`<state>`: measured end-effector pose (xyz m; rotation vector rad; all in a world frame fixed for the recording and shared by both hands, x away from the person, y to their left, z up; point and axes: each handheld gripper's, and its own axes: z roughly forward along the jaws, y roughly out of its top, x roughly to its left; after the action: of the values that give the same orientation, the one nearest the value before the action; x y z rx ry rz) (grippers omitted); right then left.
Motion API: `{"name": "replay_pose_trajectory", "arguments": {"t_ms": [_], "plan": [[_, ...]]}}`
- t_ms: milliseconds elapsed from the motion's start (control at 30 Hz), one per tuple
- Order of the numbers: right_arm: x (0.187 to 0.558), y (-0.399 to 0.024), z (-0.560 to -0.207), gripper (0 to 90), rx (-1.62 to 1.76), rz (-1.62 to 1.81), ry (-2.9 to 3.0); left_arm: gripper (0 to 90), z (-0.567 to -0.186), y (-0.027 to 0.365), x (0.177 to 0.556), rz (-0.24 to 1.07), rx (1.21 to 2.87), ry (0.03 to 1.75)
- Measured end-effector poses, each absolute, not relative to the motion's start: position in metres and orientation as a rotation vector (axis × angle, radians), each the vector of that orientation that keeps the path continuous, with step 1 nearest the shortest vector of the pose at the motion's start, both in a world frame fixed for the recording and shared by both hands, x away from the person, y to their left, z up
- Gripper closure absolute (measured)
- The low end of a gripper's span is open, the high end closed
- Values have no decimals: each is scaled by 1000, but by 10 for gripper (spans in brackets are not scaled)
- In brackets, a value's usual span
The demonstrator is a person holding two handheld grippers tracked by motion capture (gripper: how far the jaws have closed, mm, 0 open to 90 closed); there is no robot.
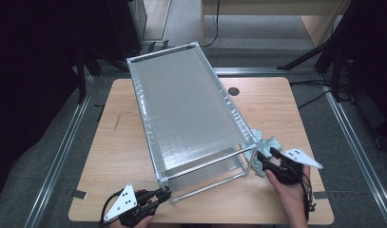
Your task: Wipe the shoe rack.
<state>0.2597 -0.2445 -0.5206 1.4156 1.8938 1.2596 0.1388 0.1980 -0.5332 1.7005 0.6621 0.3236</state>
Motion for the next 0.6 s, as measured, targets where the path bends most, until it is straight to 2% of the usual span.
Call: {"name": "replay_pose_trajectory", "arguments": {"t_ms": [200, 300, 433, 500, 600], "plan": [[277, -233, -542, 494, 1502, 1056, 2007, 791, -534, 195, 139, 306, 1706, 651], [275, -231, -546, 591, 1443, 964, 2042, 792, -534, 196, 139, 300, 1707, 648], [270, -238, -547, 774, 1437, 910, 2063, 793, -533, 196, 140, 300, 1712, 648], [268, -249, -544, 812, 1488, 899, 2052, 792, -533, 195, 140, 301, 1714, 647], [257, -271, -536, 824, 1575, 850, 2002, 792, -533, 195, 139, 304, 1717, 649]]}}
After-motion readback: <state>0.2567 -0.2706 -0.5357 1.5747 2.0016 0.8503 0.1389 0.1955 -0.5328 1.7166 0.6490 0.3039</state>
